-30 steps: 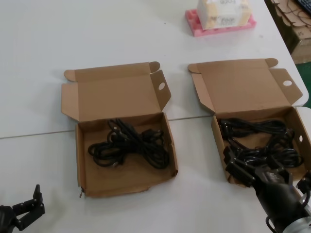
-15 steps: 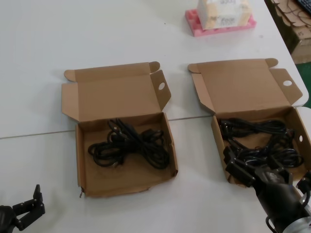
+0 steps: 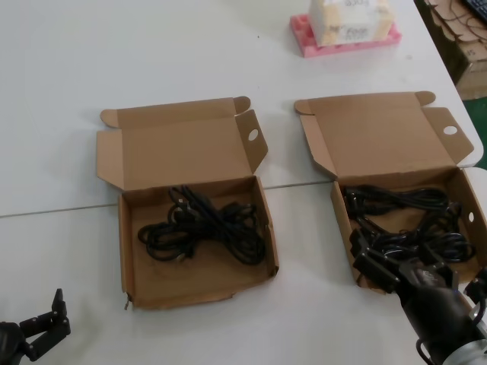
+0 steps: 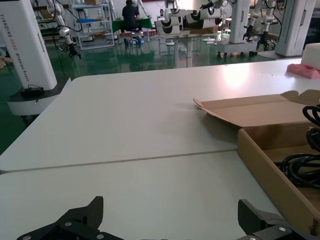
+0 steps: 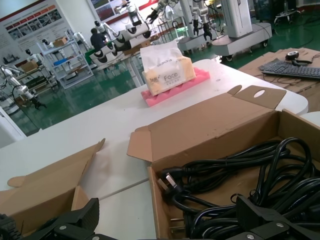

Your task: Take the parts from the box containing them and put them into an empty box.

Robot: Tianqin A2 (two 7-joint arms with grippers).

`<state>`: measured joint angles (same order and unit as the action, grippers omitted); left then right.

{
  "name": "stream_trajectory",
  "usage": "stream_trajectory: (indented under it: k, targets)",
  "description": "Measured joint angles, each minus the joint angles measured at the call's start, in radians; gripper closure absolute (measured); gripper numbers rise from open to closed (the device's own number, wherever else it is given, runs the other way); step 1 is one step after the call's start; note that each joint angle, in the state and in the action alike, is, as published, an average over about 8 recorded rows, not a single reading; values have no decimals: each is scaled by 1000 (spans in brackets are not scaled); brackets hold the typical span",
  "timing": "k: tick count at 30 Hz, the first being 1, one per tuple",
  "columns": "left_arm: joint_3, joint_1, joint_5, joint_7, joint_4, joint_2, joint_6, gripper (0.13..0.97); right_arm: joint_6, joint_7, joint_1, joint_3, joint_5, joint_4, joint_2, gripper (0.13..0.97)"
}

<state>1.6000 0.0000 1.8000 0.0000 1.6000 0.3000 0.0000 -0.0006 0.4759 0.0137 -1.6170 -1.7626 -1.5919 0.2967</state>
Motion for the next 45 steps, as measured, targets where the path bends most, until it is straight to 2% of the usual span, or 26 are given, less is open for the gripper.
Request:
stream_trajectory:
  k: [10,18,31,39,45]
  targets:
    - [0,0,0,0,0,0,0,169,0,0,0,0,0,0,0,129]
    - [0,0,0,0,0,0,0,259,0,0,0,0,0,0,0,129]
    - [0,0,0,0,0,0,0,222,0,0,0,0,0,0,0,129]
    - [0,0,0,0,0,0,0,148,0,0,0,0,0,0,0,129]
    - [0,0,0,0,0,0,0,138,0,0,0,0,0,0,0,129]
